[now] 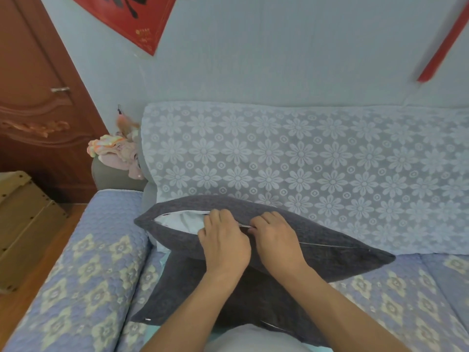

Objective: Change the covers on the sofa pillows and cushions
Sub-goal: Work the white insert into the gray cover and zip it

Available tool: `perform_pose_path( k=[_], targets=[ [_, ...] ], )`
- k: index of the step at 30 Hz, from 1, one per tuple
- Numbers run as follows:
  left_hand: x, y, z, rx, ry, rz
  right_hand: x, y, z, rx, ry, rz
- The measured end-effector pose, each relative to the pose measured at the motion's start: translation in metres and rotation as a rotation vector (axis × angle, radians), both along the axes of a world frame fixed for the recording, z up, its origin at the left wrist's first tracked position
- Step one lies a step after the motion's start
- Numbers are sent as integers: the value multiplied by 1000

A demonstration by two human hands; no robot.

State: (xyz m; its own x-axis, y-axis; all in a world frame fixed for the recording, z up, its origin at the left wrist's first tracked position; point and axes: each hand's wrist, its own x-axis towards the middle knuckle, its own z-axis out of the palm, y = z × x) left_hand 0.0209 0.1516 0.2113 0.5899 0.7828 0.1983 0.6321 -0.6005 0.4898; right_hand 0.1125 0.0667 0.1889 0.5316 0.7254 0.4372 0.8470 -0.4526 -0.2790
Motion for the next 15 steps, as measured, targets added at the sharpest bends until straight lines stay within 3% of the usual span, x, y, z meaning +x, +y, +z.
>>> perform_pose_path(
  k=[4, 10, 15],
  targets=[
    [-6, 12, -2, 120, 2, 79, 7, -8, 2, 24, 29, -33],
    [-41, 88, 14, 134, -4, 331, 43, -47, 9, 24, 75, -241],
    [-43, 115, 30, 100, -140, 240, 50, -40, 12, 16, 68, -196]
  ],
)
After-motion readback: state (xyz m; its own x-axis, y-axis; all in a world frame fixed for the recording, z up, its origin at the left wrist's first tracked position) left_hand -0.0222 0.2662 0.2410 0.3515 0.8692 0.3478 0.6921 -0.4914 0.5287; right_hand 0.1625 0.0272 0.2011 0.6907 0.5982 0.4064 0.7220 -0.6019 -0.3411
